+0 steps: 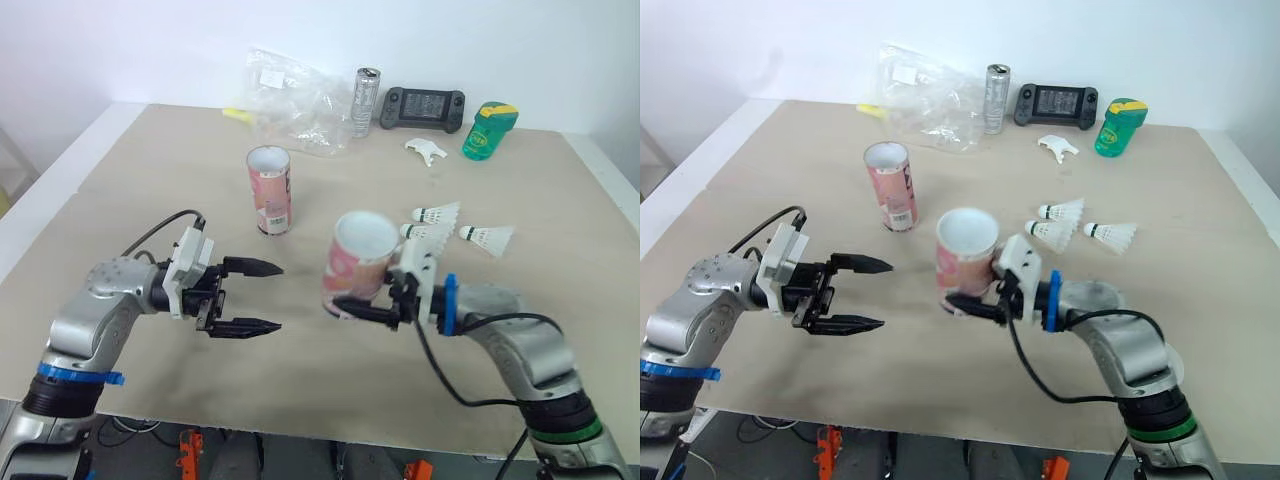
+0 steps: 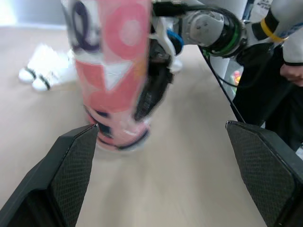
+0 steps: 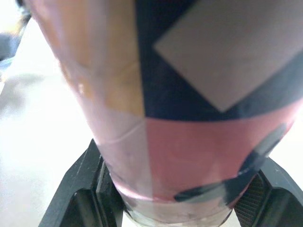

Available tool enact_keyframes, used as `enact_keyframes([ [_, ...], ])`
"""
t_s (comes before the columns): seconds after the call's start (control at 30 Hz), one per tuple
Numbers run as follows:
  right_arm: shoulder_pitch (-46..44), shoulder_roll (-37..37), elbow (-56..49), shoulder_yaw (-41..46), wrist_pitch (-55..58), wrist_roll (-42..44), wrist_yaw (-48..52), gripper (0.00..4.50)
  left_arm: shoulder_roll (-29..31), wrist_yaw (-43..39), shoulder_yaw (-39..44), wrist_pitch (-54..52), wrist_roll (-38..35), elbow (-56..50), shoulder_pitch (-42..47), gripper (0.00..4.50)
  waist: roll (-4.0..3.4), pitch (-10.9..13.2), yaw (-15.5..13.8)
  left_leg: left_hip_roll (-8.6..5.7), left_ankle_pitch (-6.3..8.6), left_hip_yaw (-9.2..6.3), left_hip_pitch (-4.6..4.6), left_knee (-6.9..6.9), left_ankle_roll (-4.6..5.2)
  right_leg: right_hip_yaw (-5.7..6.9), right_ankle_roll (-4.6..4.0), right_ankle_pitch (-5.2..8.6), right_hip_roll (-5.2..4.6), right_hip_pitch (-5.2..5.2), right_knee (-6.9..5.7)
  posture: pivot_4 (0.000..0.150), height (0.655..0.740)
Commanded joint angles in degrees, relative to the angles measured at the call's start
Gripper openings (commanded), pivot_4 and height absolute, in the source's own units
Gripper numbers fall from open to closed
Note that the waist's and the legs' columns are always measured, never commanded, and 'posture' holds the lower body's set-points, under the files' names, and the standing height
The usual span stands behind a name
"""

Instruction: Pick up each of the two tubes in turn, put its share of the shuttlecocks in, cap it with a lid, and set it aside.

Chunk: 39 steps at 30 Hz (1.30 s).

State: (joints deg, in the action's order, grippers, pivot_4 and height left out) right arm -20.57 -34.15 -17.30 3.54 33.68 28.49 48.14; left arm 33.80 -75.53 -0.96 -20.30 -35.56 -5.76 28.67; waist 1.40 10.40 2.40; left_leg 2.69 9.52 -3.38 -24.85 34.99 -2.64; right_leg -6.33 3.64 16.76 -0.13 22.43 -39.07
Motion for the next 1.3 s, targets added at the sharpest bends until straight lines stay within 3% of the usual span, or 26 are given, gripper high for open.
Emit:
enact_keyframes([
  [0.03, -3.2, -2.4, 4.3, 15.7, -1.6, 3.3, -6.2, 2.94, -4.5, 5.7, 0.1, -1.8, -0.8, 2.1, 6.4, 4.50, 0.00, 0.0, -0.1, -0.01, 0.00, 0.01, -0.05, 0.09, 0.00, 0.00, 0.03, -0.05, -0.01, 0.00, 0.01, 0.150, 0.7400],
  [0.17, -5.1, -6.0, 12.2, 23.5, -1.7, 1.0, -12.4, 2.94, -9.1, 8.9, -0.7, -3.1, -0.3, 4.6, 10.8, 4.50, 0.00, 0.0, -0.4, -0.09, 0.02, 0.04, -0.19, 0.38, 0.01, -0.04, -0.04, -0.22, -0.10, -0.08, 0.05, 0.150, 0.7400],
  [0.33, -10.1, -10.7, 30.7, 27.0, -3.6, -7.6, -26.8, 2.94, -15.3, 13.1, -4.4, -3.4, 3.0, 7.7, 14.6, 4.50, -0.08, 0.0, -0.3, -0.13, 0.01, 0.04, -0.19, 0.38, 0.01, -0.06, -0.19, -0.33, -0.11, -0.05, 0.02, 0.150, 0.7400],
  [0.47, -11.8, -10.7, 41.9, 26.4, -8.5, -10.6, -29.9, 2.94, -16.9, 13.4, -6.2, -2.7, 4.9, 8.1, 14.6, 4.50, -0.12, 0.0, 0.5, -0.12, 0.01, 0.06, -0.13, 0.33, 0.02, -0.14, -0.21, -0.32, -0.06, -0.05, 0.02, 0.150, 0.7400],
  [0.77, -9.3, -8.7, 55.3, 26.1, -14.5, -11.9, -30.2, 2.94, -15.5, 13.1, -7.2, -1.5, 6.9, 6.0, 11.0, 4.50, -0.66, 0.0, 0.5, -0.16, 0.01, 0.11, -0.13, 0.33, 0.02, -0.21, -0.18, -0.32, -0.08, -0.06, 0.02, 0.150, 0.7400],
  [0.87, -9.0, -8.6, 57.3, 26.3, -16.8, -11.7, -29.8, 2.94, -15.5, 13.5, -7.1, -1.6, 6.8, 5.6, 10.7, 4.50, -0.65, 0.0, 0.5, -0.16, 0.01, 0.10, -0.13, 0.39, 0.02, -0.20, -0.13, -0.34, -0.08, -0.10, 0.02, 0.150, 0.7400],
  [1.0, -6.8, -7.8, 56.6, 27.0, -17.9, -10.5, -28.5, 4.34, -16.8, 15.4, -6.1, -0.7, 6.6, 6.1, 11.3, 4.50, -0.65, 0.0, 0.3, -0.19, 0.00, 0.09, -0.12, 0.50, 0.01, -0.20, -0.02, -0.41, -0.10, -0.19, 0.03, 0.150, 0.7400],
  [1.3, -1.5, -9.6, 51.5, 27.5, -11.7, -8.6, -26.5, 4.43, -18.2, 15.3, -6.0, 1.9, 6.6, 6.2, 10.9, 4.50, -0.70, 0.0, 0.3, -0.20, -0.01, 0.10, -0.08, 0.49, 0.01, -0.25, 0.00, -0.42, -0.09, -0.20, 0.03, 0.150, 0.7400],
])
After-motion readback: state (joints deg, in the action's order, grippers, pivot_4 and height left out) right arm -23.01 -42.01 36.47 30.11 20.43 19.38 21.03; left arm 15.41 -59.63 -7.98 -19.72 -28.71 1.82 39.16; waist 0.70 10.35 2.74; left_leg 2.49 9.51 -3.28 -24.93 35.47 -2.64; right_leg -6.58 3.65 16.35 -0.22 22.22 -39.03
